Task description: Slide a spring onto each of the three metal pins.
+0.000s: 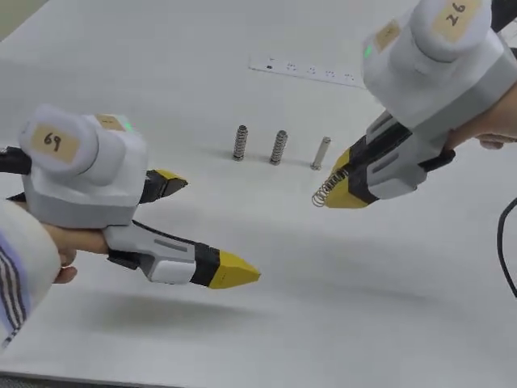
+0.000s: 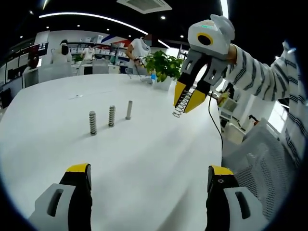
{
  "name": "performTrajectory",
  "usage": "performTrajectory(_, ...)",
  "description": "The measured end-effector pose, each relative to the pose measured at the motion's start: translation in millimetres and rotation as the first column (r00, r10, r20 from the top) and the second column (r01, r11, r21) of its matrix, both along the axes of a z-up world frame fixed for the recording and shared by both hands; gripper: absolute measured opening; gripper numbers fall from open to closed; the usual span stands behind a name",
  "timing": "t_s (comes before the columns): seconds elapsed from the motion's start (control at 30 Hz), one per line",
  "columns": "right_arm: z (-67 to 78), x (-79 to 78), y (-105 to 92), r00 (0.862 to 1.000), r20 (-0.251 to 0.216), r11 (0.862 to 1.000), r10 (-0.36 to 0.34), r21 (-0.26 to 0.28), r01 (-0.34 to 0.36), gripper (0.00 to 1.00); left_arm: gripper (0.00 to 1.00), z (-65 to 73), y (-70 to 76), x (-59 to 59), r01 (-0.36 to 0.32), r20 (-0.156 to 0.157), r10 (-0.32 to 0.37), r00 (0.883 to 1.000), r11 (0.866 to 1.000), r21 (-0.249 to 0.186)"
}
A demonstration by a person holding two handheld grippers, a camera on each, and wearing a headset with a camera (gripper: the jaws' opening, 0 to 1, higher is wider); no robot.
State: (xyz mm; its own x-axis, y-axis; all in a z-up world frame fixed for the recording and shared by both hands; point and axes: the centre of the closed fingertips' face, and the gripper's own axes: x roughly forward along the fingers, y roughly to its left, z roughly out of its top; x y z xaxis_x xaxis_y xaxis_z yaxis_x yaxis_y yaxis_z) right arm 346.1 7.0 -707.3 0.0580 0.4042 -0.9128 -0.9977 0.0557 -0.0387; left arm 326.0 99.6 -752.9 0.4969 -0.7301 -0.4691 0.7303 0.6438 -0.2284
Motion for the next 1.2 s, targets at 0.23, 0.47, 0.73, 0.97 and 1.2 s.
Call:
performTrajectory(0.23,5.8,31.3,-8.9,1.000,0.025,1.000,-0.008,-0.029,0.009,0.08,0.98,-2.3,5.5,0.9,-0.025,-0.014,0.025,1.000,1.000,0.004)
performTrajectory(0.47,5.4,64.9,-16.2,0.998,0.047,0.997,-0.032,-0.062,0.035,0.08,0.98,-2.2,8.3,0.6,-0.036,-0.024,0.036,0.999,0.999,0.000)
performTrajectory(0.73,-5.6,105.0,-21.3,0.996,0.070,0.993,-0.057,-0.100,0.064,0.08,0.98,-3.8,11.1,1.1,-0.050,-0.033,0.051,0.998,0.999,0.007)
performTrajectory(0.97,-19.7,126.8,-22.3,0.996,0.074,0.988,-0.057,-0.139,0.067,0.09,0.98,-2.6,13.2,-0.4,-0.061,-0.039,0.061,0.997,0.998,0.008)
performTrajectory(1.2,-28.5,139.6,-19.4,0.995,0.086,0.984,-0.041,-0.168,0.055,0.09,0.98,-5.0,16.0,-1.9,-0.074,-0.051,0.075,0.996,0.997,0.020)
